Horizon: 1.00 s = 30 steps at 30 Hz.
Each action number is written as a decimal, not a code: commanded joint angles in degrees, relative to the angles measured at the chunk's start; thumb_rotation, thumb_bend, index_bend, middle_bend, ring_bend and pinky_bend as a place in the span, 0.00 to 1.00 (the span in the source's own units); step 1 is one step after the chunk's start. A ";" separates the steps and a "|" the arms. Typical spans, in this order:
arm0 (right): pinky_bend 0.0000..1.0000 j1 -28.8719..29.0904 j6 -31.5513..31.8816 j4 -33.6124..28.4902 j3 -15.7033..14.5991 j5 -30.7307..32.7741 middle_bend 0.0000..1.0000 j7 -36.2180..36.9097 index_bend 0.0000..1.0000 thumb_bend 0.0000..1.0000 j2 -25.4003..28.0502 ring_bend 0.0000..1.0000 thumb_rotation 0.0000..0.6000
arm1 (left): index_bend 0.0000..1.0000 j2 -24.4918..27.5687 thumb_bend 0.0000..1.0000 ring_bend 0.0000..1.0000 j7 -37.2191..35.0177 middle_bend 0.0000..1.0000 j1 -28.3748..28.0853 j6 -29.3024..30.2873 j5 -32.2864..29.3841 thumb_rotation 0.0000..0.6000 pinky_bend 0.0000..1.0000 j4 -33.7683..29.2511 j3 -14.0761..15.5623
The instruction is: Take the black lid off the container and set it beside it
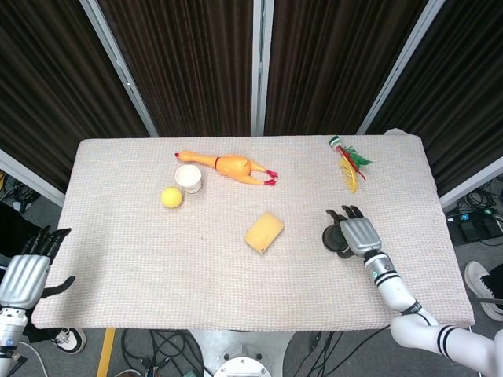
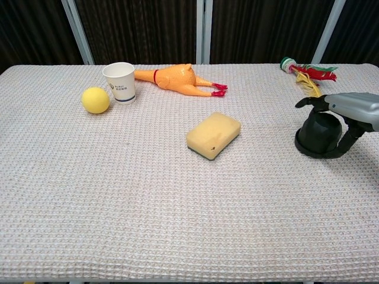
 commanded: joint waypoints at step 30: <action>0.00 -0.09 3.19 -2.80 1.11 3.15 0.40 -5.87 0.32 0.01 0.56 0.01 1.00 | 0.08 0.07 0.19 0.00 -1.15 0.10 -0.08 -0.35 -0.24 1.00 0.16 0.16 -0.10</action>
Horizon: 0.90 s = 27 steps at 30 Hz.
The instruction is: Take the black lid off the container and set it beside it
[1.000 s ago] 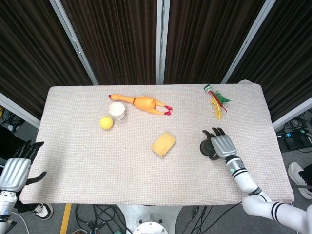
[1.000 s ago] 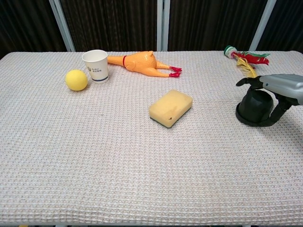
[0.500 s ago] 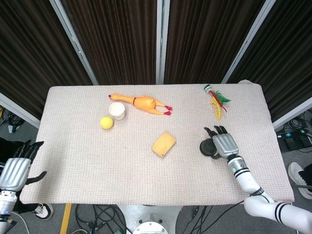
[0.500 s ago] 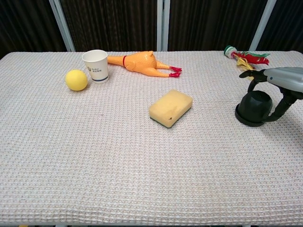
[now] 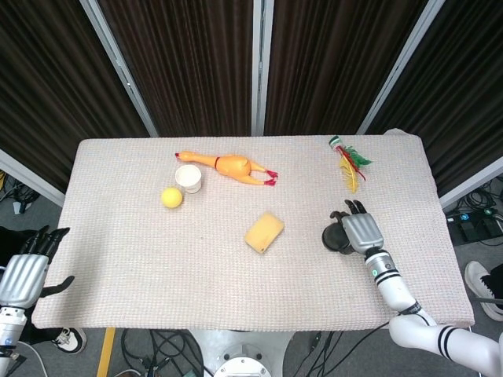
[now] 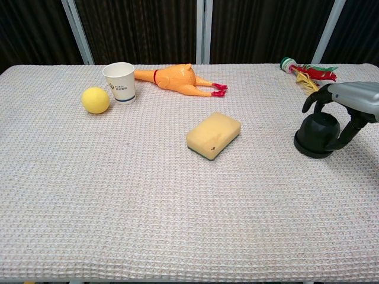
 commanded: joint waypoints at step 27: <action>0.00 -2.04 5.49 -6.28 3.71 1.47 0.44 1.66 0.41 0.03 7.10 0.03 1.00 | 0.08 0.09 0.19 0.00 -0.11 0.10 -0.18 0.07 0.19 1.00 0.16 -0.13 -0.20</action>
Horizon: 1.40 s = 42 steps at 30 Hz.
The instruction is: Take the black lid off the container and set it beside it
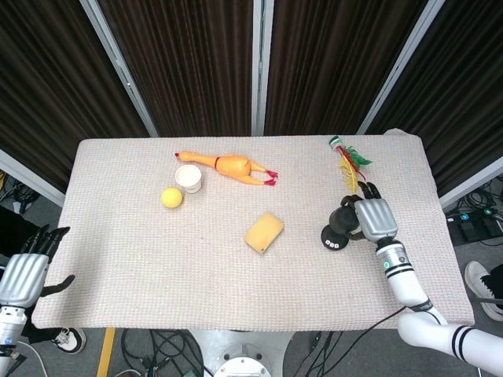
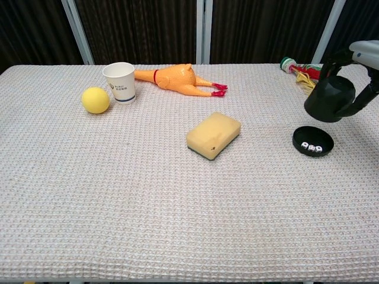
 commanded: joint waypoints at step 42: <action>0.00 -8.25 4.50 -3.44 -0.77 -6.10 0.12 12.45 0.05 0.00 7.73 0.00 1.00 | 0.08 1.24 0.19 0.00 2.33 0.10 -0.25 0.50 -0.92 1.00 0.16 -2.25 -0.90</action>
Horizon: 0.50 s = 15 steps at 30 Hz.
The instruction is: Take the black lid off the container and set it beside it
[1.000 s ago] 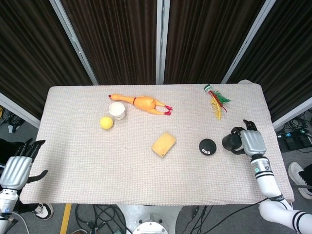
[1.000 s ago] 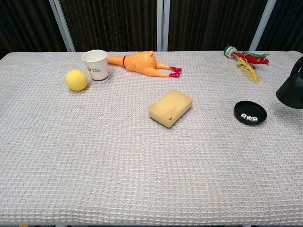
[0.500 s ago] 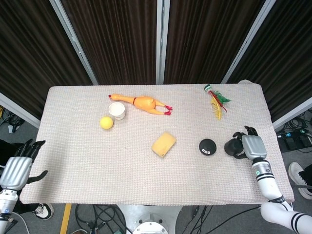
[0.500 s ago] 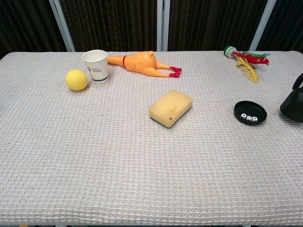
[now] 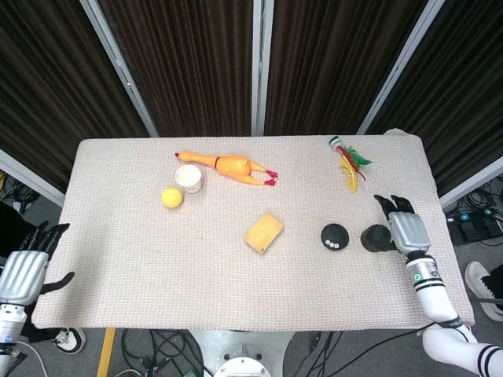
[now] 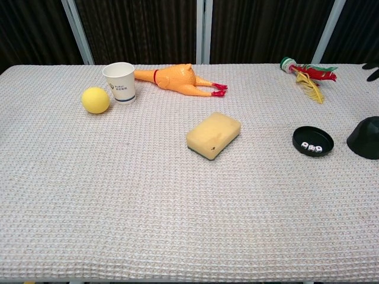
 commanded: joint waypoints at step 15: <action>0.00 -18.49 31.27 -8.75 -6.11 -13.72 0.04 -7.06 0.01 0.00 6.25 0.00 1.00 | 0.08 -0.48 0.19 0.00 1.50 0.10 0.54 1.11 -1.74 1.00 0.16 -0.07 -1.19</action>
